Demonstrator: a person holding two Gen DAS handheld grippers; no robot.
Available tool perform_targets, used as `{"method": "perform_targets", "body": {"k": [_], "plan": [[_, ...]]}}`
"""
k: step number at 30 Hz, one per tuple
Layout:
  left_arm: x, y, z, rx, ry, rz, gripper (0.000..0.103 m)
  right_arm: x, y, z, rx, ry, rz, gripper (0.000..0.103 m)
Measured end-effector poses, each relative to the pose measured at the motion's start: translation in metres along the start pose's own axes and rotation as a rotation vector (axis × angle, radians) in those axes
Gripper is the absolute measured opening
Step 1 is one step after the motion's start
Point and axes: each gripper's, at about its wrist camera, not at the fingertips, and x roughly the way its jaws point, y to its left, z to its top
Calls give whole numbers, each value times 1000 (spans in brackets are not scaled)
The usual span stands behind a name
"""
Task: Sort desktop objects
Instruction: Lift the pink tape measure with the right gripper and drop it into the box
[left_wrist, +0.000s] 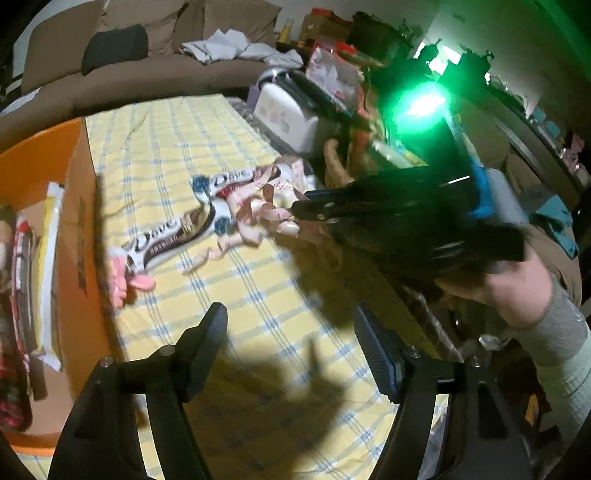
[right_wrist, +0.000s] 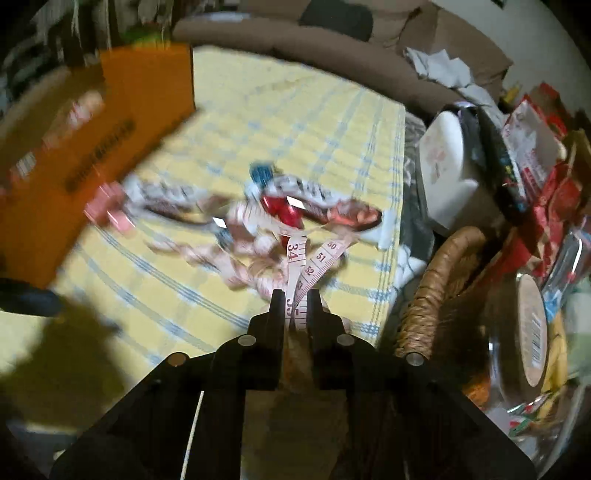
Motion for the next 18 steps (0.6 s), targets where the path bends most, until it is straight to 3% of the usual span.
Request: {"method": "perform_targets", "body": {"k": [2,5,11,13,15,16,18], "plan": [[-8,1,6,4,-40,3,86,-30,0,10,40,-54,74,11],[-30,1,19,13,-137,-9,93,-80,6,26,83,-136,209,11],[-86,3,50,44,-295,2,93,-180,45,64,46,-282,386,11],[-112,7,61,61,-350,21,83,-209,62,77,21,-323,405,11],[-134,14,74,66,-369,23,25,-230,78,89,1,-359,420,11],[-144,18,79,67,-372,44,18,-235,85,94,-3,-367,426,11],[-166,27,84,72,-396,43,17,-246,102,102,-9,-385,435,11]]}}
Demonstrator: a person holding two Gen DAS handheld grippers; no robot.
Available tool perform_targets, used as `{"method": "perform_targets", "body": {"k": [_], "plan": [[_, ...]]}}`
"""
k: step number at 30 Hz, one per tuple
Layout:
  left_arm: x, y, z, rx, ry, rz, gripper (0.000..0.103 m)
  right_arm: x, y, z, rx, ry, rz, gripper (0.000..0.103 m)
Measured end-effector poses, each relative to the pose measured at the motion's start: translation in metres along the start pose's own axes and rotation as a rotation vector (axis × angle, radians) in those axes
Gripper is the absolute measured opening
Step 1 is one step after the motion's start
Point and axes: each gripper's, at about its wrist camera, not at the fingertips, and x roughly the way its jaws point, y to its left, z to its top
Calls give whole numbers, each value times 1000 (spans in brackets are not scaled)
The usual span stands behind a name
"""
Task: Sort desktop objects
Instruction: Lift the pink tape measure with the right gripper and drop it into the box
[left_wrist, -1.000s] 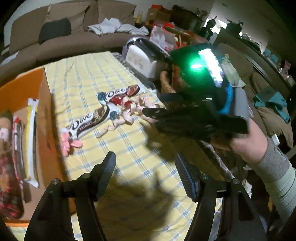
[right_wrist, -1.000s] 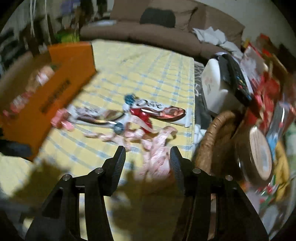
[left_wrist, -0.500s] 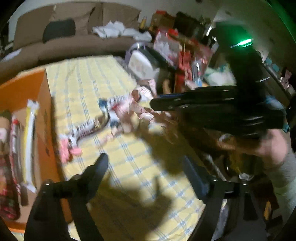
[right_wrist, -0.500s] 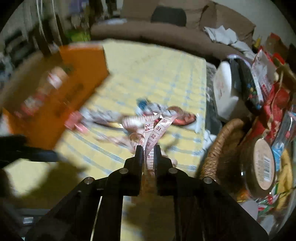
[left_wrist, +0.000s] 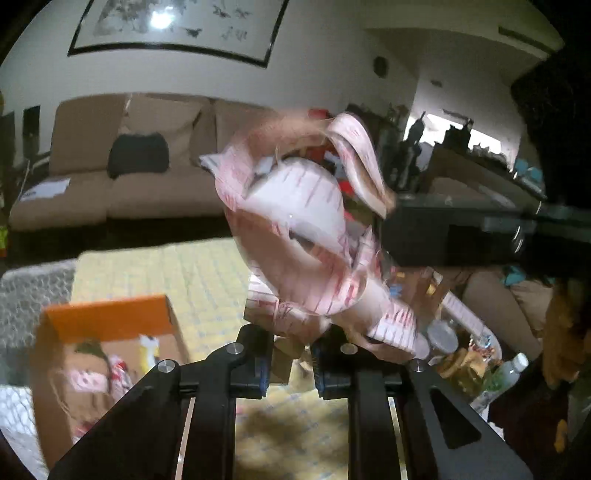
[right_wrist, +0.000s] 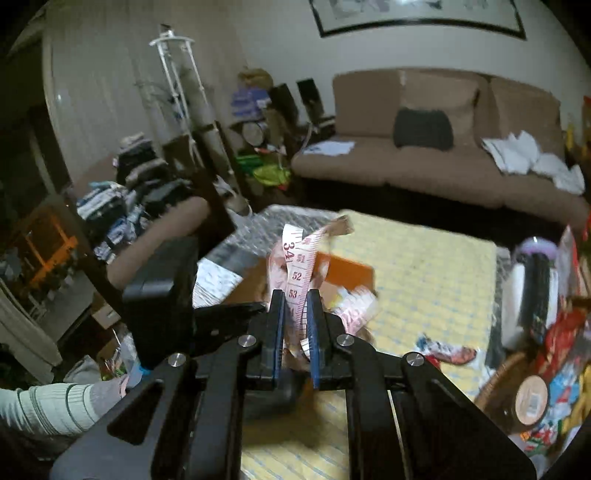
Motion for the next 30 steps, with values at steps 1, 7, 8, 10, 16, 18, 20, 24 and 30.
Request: {"method": "perform_targets", "body": {"k": [1,7,8,10,16,18,20,24,30], "plan": [[-9,4,4,2,-11,14,17,0,5,3,-3,-5,1,11],[-48,38,9,-27,-14,79,16,24,33,17,9,-14,35,11],[-54,44,6,-27,-8,90,16,29,36,16,9,-9,30,11],[-60,55,-1,-18,18,111,16,45,39,12,13,10,19,11],[-42,79,-42,-35,160,139,16,109,24,-21,72,119,1,11],[-32,87,-60,-54,213,137,16,129,16,-37,89,162,-6,11],[-25,97,-74,-67,263,143,16,149,8,-55,107,220,-15,11],[-11,111,-103,-89,352,176,17,185,-6,-91,126,325,-46,11],[-18,127,-128,-212,363,227,74,208,-16,-120,151,393,-62,14]]}}
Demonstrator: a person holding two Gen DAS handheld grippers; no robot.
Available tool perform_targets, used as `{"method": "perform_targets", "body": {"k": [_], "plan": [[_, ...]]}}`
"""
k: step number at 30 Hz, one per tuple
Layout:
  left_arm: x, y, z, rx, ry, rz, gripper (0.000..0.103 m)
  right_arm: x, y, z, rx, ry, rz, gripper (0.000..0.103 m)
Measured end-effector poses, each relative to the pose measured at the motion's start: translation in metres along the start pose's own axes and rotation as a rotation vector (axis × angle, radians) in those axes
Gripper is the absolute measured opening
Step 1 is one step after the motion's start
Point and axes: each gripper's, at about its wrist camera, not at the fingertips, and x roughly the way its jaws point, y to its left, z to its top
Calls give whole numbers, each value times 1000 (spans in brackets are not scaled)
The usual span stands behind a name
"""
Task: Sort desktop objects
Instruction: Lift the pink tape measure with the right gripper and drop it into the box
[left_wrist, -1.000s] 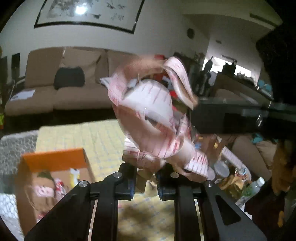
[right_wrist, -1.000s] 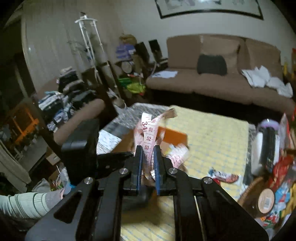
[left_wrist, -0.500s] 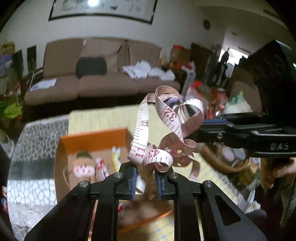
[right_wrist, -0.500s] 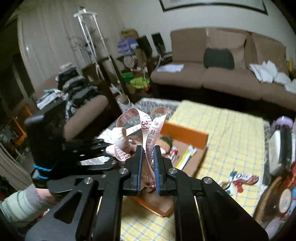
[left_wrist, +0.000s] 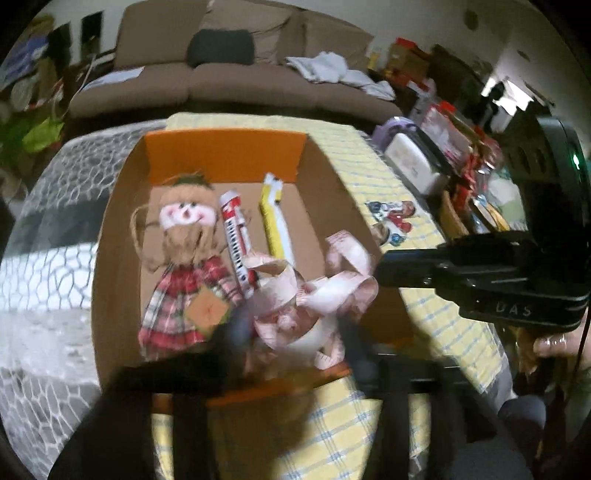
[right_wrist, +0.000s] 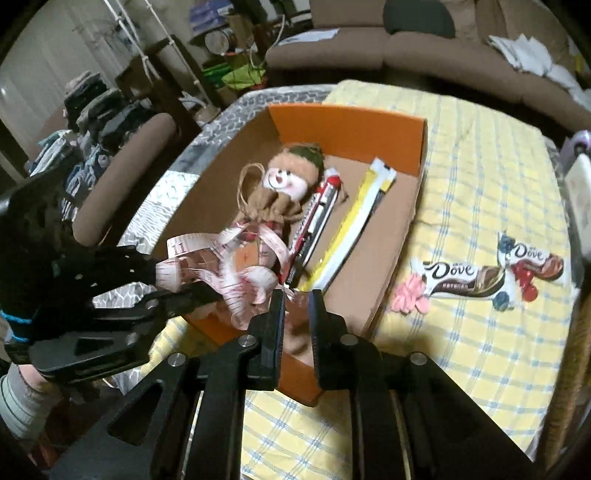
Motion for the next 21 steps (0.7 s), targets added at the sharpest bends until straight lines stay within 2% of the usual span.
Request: {"method": "perform_targets", "body": {"k": [3,6,9,10,11,12,13,14,18,21], "plan": [[3,4,1,-3,50,-29,77,-2,0,1,0,2,-13,15],[-10,2,3,12,21,-20,77,-15,4,4,-17,-18,-34,18],[-21,3,11,-3,-11,-26,77,-40,2,4,-30,-62,-64,31],[-25,1,14,0,-23,-29,77,-47,-2,4,-27,-76,-72,40],[-28,-3,17,10,-39,-29,77,-57,-9,2,-22,-96,-86,56],[-31,-9,19,30,-60,-29,83,-66,-16,0,-15,-115,-102,66],[-33,-17,21,55,-80,-24,88,-72,-23,-1,-8,-129,-118,82],[-34,-25,22,78,-98,-20,92,-79,-33,-3,4,-144,-136,85],[-24,-63,27,164,-120,-54,92,-90,-77,-9,96,-158,-151,85],[-15,-80,31,167,-131,-76,92,-81,-105,-18,155,-157,-124,85]]}}
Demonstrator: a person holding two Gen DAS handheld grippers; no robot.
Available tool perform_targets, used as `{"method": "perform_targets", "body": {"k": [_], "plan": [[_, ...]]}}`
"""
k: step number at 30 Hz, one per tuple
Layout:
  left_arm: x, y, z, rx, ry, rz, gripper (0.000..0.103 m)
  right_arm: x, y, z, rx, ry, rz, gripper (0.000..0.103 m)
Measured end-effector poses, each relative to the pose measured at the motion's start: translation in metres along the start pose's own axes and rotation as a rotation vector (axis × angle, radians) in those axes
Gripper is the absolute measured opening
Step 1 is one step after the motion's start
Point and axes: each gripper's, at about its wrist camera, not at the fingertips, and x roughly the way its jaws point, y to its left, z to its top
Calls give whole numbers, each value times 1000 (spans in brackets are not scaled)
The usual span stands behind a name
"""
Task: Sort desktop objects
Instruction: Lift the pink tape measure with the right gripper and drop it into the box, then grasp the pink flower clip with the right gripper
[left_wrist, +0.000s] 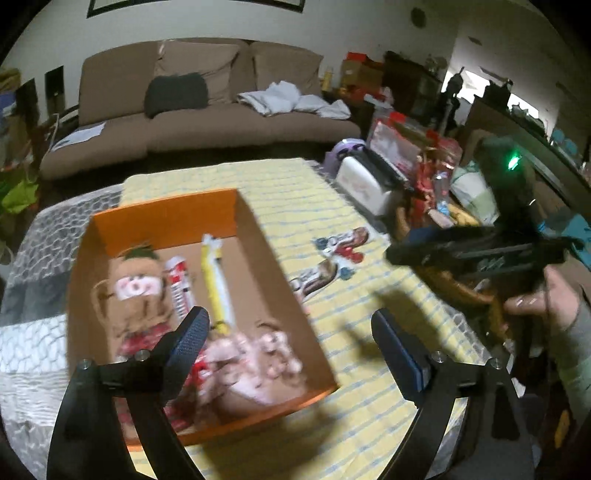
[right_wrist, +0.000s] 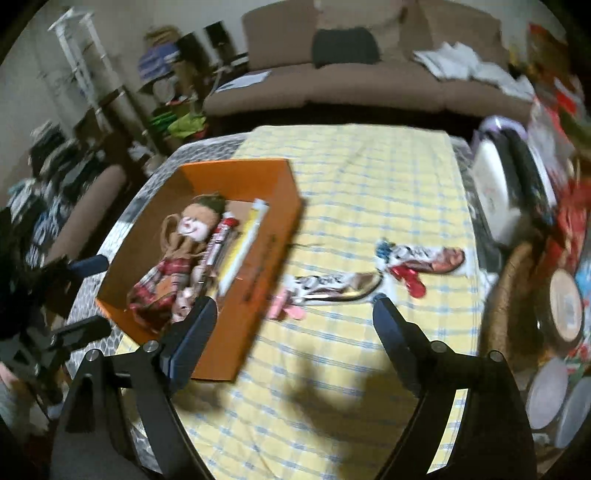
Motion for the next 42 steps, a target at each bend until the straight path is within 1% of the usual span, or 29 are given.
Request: {"method": "perform_targets", "body": {"k": [1,3,4,5,7,9,11,13,16,18,19,21,22,24,28,32,33,35,37,39,42], "plan": [[3,-2,1,-17,-9,-6,92,6,-5,-2,13,5,12,83],[7,-2,2,-47,-23,-23,92,23,-12,-7,56,22,52,68],[9,-1,2,-61,-30,-24,92,35,-15,-10,83,35,88,54],[11,0,2,-75,-35,-14,92,49,-16,-12,109,48,118,45],[14,8,2,-125,-39,14,92,71,-17,-16,141,59,140,44],[17,19,1,-190,-40,-1,92,94,-18,-18,174,68,154,43],[20,30,0,-230,-38,-4,92,114,-16,-20,204,76,169,42],[24,35,-1,-228,-32,8,92,129,-13,-20,215,85,173,42],[26,39,-3,-217,-24,16,92,147,-7,-20,201,102,143,42],[26,40,-4,-209,-22,17,92,155,-5,-20,190,114,127,34],[25,41,-4,-206,-22,16,92,156,-4,-20,180,117,118,19],[26,41,-4,-200,-18,10,92,155,-2,-20,159,105,116,14],[27,40,-4,-194,-17,10,92,151,-2,-19,155,96,122,6],[26,37,-3,-173,-15,10,92,142,-3,-16,156,87,121,6],[26,27,-2,-98,-14,8,92,111,-8,-8,156,51,149,5],[24,13,-1,-19,-36,-8,92,64,-5,6,149,-10,252,5],[23,10,0,4,-49,-4,92,49,1,11,145,-27,304,6],[20,3,3,49,-75,4,92,32,10,17,135,-41,369,6],[15,-1,9,89,-107,14,92,20,25,27,118,-36,416,6],[13,0,14,117,-112,29,92,16,41,36,100,-13,459,6],[7,5,18,168,-134,21,91,16,65,45,55,24,476,6]]}}
